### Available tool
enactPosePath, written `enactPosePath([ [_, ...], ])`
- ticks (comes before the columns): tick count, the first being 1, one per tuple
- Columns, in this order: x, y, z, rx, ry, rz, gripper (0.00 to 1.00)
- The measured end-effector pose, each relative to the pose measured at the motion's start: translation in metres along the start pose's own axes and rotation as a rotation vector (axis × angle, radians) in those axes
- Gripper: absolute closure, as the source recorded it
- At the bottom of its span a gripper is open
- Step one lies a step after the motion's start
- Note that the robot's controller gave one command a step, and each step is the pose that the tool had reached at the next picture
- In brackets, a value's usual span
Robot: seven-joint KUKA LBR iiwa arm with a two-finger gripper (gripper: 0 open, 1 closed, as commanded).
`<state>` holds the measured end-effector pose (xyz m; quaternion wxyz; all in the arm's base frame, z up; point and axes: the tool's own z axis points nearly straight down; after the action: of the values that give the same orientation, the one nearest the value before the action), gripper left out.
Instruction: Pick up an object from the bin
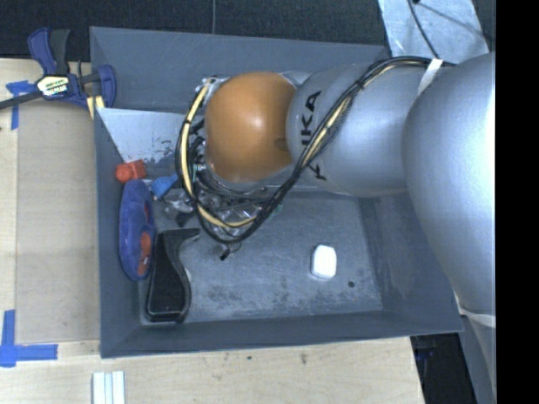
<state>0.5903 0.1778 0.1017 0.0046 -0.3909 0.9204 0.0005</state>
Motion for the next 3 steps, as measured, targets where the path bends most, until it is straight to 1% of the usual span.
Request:
enactPosePath([
  [1,-0.0052,-0.0207,0.0322,-0.002,0.004,-0.121,0.00],
  [2,-0.0056,-0.0213,0.0315,-0.002,0.001,-0.117,0.00],
  [3,-0.0071,-0.0216,0.0299,0.000,-0.003,-0.116,1.00],
])
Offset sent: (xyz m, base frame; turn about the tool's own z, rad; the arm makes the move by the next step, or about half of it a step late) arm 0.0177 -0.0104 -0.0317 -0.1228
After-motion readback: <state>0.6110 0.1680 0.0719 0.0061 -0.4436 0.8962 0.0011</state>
